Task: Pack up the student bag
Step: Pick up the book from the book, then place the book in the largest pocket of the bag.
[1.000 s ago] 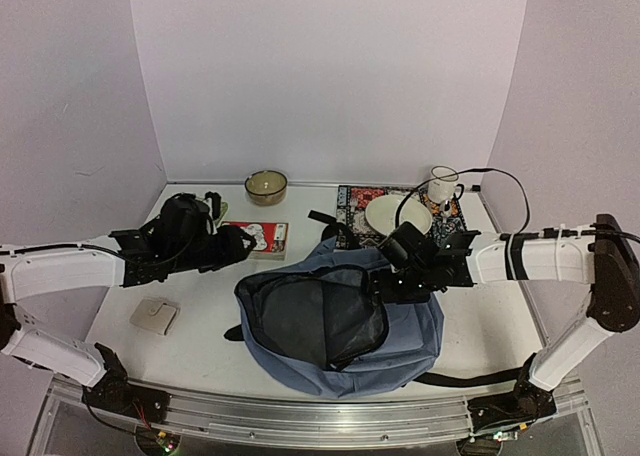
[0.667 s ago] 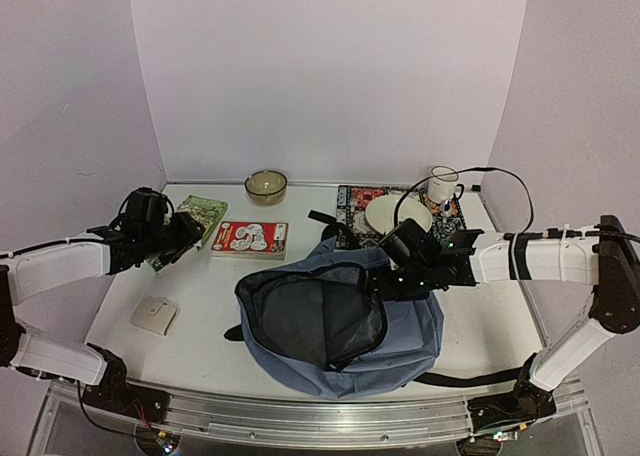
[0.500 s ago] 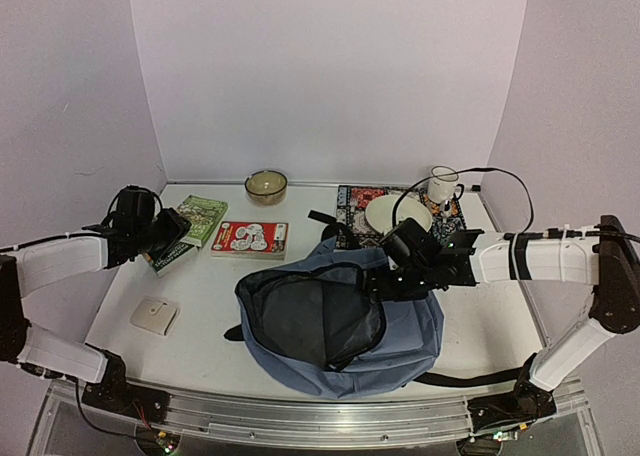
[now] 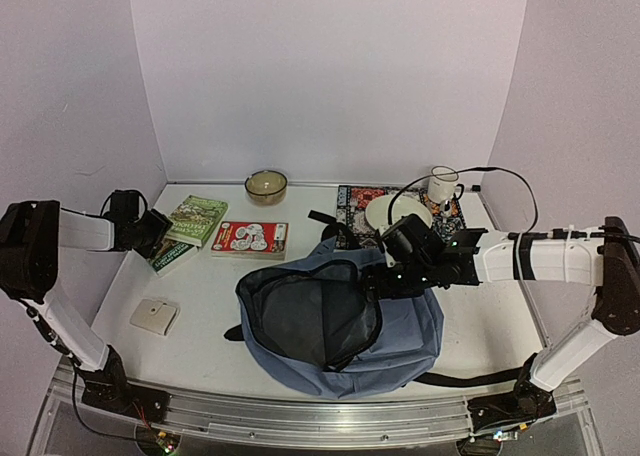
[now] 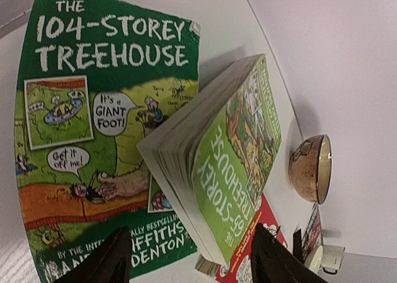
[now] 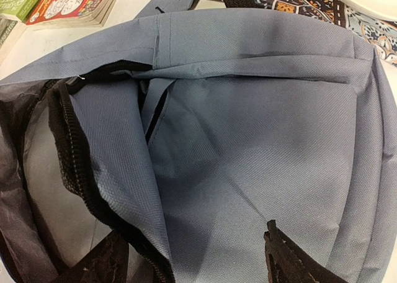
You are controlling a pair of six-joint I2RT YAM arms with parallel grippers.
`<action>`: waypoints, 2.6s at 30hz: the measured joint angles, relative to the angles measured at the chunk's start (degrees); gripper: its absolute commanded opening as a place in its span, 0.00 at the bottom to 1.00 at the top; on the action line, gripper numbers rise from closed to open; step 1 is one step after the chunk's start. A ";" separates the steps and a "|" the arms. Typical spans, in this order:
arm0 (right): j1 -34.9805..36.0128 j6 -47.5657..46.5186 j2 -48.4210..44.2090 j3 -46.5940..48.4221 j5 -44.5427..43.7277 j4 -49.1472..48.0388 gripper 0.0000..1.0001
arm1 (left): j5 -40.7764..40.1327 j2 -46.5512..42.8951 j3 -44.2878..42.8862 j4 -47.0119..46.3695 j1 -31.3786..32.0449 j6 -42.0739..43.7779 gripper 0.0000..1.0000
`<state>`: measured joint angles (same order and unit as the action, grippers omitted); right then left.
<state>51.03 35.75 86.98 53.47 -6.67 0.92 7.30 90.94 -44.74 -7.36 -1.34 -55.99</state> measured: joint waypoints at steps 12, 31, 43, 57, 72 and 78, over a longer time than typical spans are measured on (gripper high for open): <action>0.00 0.00 0.02 0.00 0.59 -0.36 0.75 | 5.53 10.99 -3.26 -8.60 -3.63 -2.14 0.67; 0.00 0.16 0.02 -0.04 1.15 -0.54 0.75 | 10.96 20.67 -6.72 -21.28 -5.40 -5.55 0.12; 0.00 0.26 0.02 -0.04 1.24 -0.54 0.74 | 11.94 13.69 -5.17 -17.55 -5.40 -5.55 0.00; 0.00 0.48 0.09 -0.04 1.87 -0.56 0.60 | 21.29 -6.21 1.57 -14.55 -5.38 -7.60 0.00; 0.00 0.29 1.03 0.04 4.45 -0.58 0.51 | 35.09 -24.71 12.68 -11.32 0.40 -11.98 0.00; 0.00 0.20 1.22 0.04 6.37 -0.82 0.53 | 34.17 -33.50 14.46 0.59 6.95 -7.52 0.00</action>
<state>51.03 35.94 88.20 53.52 -0.29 0.10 41.48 57.44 -30.28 -6.77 5.61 -63.51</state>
